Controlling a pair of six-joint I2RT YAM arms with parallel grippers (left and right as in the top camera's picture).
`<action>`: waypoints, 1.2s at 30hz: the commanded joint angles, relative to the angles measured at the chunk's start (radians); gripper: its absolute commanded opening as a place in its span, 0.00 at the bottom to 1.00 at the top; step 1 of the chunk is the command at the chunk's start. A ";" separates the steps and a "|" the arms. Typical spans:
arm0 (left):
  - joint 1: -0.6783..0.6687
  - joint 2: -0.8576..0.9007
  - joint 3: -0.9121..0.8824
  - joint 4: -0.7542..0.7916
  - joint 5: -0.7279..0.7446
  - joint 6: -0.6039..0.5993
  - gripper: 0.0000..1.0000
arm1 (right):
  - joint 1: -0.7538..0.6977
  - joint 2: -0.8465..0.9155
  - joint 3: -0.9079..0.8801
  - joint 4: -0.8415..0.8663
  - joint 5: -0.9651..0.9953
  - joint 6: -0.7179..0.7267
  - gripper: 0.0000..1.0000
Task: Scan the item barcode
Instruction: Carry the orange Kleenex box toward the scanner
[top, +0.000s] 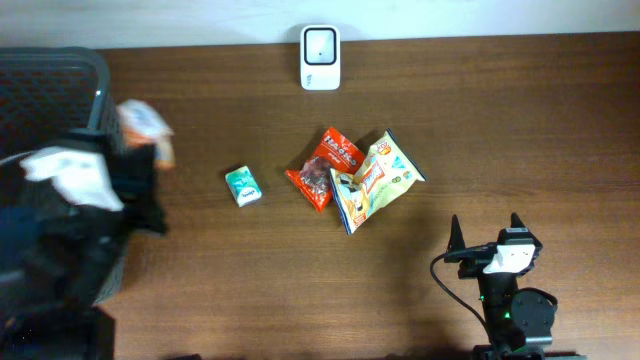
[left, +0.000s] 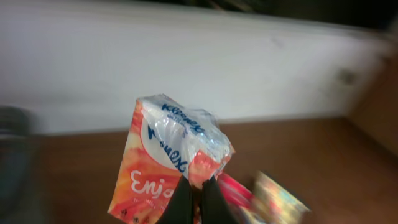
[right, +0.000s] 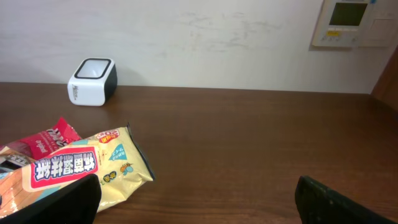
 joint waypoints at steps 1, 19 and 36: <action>-0.173 0.103 0.000 -0.050 -0.053 0.014 0.00 | -0.006 -0.008 -0.009 -0.003 0.009 -0.002 0.99; -0.594 0.906 0.000 -0.035 -0.644 -0.035 0.00 | -0.006 -0.008 -0.009 -0.003 0.009 -0.002 0.99; -0.584 0.931 0.230 -0.192 -0.569 -0.053 0.87 | -0.006 -0.008 -0.009 -0.003 0.009 -0.002 0.99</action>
